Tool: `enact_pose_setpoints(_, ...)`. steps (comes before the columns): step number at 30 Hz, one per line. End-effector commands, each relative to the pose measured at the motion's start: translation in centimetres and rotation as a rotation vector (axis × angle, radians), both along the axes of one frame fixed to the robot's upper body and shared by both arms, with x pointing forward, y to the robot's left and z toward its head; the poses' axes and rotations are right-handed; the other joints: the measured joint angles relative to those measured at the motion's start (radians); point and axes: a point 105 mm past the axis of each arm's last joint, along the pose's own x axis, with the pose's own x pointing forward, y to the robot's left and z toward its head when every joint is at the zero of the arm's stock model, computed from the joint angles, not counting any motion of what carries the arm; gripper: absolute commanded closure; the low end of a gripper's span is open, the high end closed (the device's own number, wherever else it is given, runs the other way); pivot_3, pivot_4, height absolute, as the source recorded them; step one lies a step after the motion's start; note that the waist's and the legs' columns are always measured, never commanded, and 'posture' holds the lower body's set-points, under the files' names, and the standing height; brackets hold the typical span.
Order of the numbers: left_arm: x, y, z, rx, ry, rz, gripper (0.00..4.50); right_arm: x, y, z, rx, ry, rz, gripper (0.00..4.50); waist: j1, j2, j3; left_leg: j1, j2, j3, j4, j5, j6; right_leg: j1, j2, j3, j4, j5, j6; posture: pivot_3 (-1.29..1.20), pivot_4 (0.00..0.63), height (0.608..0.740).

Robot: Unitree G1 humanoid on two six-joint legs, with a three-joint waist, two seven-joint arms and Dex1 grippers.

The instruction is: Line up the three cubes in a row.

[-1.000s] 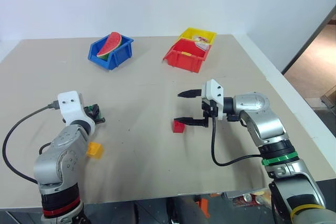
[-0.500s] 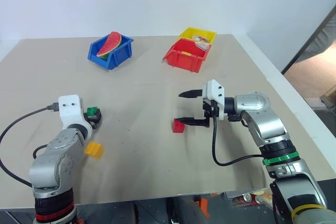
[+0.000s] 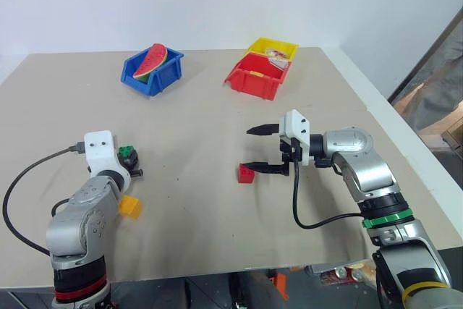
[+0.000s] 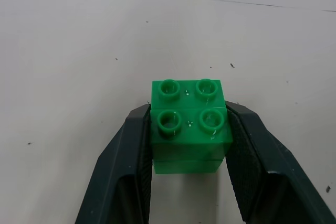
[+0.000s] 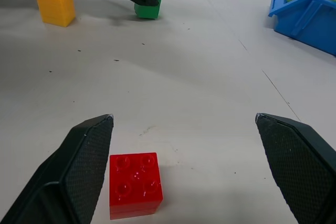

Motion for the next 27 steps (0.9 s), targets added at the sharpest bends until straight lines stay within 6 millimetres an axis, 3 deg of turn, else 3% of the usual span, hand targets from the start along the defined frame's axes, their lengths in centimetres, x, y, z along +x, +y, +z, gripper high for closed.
enact_pose_setpoints(1,0.2,0.4,1.2,0.015,-0.042,0.001,2.89,-0.3,0.0,1.2,0.016,-0.034,0.017,0.00,0.000,0.000,0.000,0.000,0.000,0.000,0.000,0.000,0.000,0.000,0.000,0.000,0.000,0.000,0.000,0.00,0.150,0.740)
enact_pose_setpoints(6,0.5,-0.4,2.7,0.058,-0.093,-0.126,2.89,-0.8,0.3,2.2,0.048,-0.009,0.041,0.00,0.000,0.000,0.000,0.000,0.000,0.000,0.000,0.000,0.000,0.000,0.000,0.000,0.000,0.000,0.000,0.00,0.150,0.740)
enact_pose_setpoints(13,-0.2,-5.2,6.2,0.187,-0.224,-0.695,2.89,-1.9,-0.2,2.8,0.055,0.032,0.054,0.00,0.001,0.000,0.000,-0.001,0.000,0.000,-0.001,0.000,0.000,-0.001,0.000,-0.003,0.000,-0.001,-0.001,0.00,0.150,0.740)
enact_pose_setpoints(20,-2.0,-9.9,5.4,0.279,-0.200,-1.232,2.89,-2.8,-1.1,2.6,0.049,0.047,0.043,0.00,0.002,0.001,0.001,-0.002,0.000,0.001,-0.002,-0.001,-0.002,-0.002,0.000,-0.003,-0.001,-0.003,-0.001,0.00,0.150,0.740)
enact_pose_setpoints(27,-1.4,-11.9,4.2,0.300,-0.144,-1.442,2.89,-2.9,-1.8,2.4,0.043,0.035,-0.011,0.00,0.000,0.001,0.001,-0.002,0.000,0.000,-0.002,-0.002,-0.002,-0.002,0.001,-0.003,-0.001,-0.003,-0.001,0.00,0.150,0.740)
